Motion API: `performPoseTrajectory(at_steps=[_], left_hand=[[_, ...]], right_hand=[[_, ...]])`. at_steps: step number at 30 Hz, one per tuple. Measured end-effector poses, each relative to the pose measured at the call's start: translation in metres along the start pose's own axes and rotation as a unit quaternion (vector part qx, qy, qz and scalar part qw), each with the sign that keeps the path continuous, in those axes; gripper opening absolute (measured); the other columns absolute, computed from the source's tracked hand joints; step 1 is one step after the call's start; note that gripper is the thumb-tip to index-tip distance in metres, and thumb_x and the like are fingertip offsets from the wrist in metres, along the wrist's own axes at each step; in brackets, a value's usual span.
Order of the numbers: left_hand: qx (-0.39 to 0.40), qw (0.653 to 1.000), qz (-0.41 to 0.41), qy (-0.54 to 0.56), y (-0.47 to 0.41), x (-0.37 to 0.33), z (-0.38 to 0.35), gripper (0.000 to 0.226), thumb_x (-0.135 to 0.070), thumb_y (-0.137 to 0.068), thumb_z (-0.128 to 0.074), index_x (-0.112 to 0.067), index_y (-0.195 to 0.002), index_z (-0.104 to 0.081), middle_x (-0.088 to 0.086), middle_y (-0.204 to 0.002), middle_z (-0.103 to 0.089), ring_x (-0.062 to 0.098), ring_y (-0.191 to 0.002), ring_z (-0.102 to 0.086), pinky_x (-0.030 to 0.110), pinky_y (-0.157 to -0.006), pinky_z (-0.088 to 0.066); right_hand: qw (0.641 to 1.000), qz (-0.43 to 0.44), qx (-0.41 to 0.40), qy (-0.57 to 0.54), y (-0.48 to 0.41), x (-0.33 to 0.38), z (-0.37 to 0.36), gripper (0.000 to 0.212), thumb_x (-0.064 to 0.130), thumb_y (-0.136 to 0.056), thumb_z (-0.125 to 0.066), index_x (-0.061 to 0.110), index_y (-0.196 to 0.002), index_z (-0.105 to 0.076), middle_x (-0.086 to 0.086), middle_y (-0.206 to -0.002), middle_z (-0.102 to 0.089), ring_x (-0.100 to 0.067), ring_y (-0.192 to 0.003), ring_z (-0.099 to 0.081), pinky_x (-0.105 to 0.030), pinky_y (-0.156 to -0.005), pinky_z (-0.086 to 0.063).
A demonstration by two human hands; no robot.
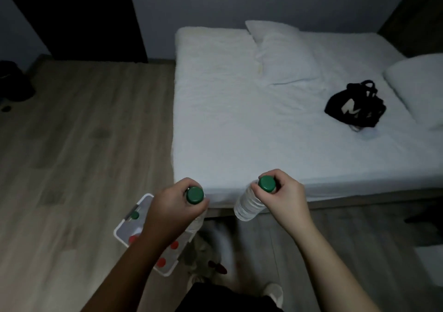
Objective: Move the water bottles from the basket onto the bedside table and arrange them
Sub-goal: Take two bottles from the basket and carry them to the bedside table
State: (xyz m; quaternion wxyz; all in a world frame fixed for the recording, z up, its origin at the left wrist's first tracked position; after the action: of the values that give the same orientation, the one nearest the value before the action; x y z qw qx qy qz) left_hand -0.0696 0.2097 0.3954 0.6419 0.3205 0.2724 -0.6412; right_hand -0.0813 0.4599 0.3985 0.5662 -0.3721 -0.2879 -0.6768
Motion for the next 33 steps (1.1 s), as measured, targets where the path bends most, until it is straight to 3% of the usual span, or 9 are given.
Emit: performPoseTrajectory(at_steps=[6,12,18,21,27,33], left_hand=[[0.052,0.997,-0.059,-0.024,-0.008,-0.063,-0.073,0.014,-0.035,-0.073,-0.072,-0.029,-0.077,-0.060,-0.013,-0.071,-0.066,0.003,-0.070,-0.062,0.031,-0.064,-0.052],[0.058,0.994,-0.083,-0.034,0.004,-0.134,-0.171,0.018,-0.032,-0.069,-0.077,-0.029,-0.075,-0.061,-0.014,-0.068,-0.065,0.002,-0.072,-0.061,0.019,-0.061,-0.046],[0.074,0.993,-0.085,0.018,0.016,-0.212,-0.272,0.015,-0.030,-0.068,-0.078,-0.029,-0.073,-0.064,-0.018,-0.074,-0.066,0.002,-0.069,-0.062,0.025,-0.064,-0.050],[0.102,0.987,-0.116,0.038,0.023,-0.262,-0.320,0.016,-0.025,-0.069,-0.079,-0.028,-0.071,-0.063,-0.018,-0.075,-0.065,0.002,-0.070,-0.062,0.019,-0.060,-0.046],[0.168,0.972,-0.160,0.042,0.015,-0.338,-0.406,0.018,-0.026,-0.068,-0.080,-0.031,-0.076,-0.065,-0.014,-0.072,-0.068,0.000,-0.072,-0.063,0.021,-0.063,-0.049],[0.236,0.954,-0.184,0.032,-0.008,-0.395,-0.491,0.017,-0.027,-0.068,-0.081,-0.027,-0.078,-0.067,-0.010,-0.073,-0.069,0.003,-0.070,-0.063,0.028,-0.066,-0.052]], right_hand=[[0.997,-0.039,-0.064,0.018,0.021,-0.061,0.091,0.013,0.019,-0.070,-0.078,0.019,-0.074,-0.065,0.006,-0.067,-0.067,-0.009,-0.068,-0.061,-0.020,-0.059,-0.045],[0.996,-0.050,-0.073,0.030,0.045,-0.137,0.192,0.014,0.022,-0.072,-0.079,0.021,-0.075,-0.065,0.008,-0.065,-0.064,-0.003,-0.064,-0.060,-0.016,-0.056,-0.046],[0.992,-0.101,-0.080,0.016,0.068,-0.217,0.290,0.016,0.024,-0.071,-0.079,0.022,-0.076,-0.063,0.005,-0.067,-0.064,-0.005,-0.065,-0.062,-0.029,-0.061,-0.052],[0.984,-0.149,-0.101,0.004,0.083,-0.253,0.338,0.017,0.025,-0.072,-0.079,0.024,-0.078,-0.063,0.004,-0.067,-0.064,-0.006,-0.066,-0.062,-0.029,-0.062,-0.052],[0.967,-0.189,-0.169,-0.007,0.100,-0.307,0.421,0.020,0.020,-0.076,-0.077,0.027,-0.079,-0.059,0.007,-0.075,-0.061,-0.002,-0.068,-0.058,-0.011,-0.056,-0.046],[0.939,-0.257,-0.229,-0.019,0.099,-0.366,0.480,0.018,0.026,-0.077,-0.077,0.022,-0.088,-0.063,0.008,-0.076,-0.062,-0.008,-0.071,-0.060,-0.021,-0.062,-0.045]])
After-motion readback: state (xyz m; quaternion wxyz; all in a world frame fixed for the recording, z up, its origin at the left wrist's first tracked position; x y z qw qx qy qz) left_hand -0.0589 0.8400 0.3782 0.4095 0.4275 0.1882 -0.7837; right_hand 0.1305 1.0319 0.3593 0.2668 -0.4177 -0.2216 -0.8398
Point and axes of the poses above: each hand's wrist, its own y-axis away from the middle knuckle, its own z-axis out of the back of the hand, x = y × z, the point moved 9 cm from there along -y, towards the middle knuckle
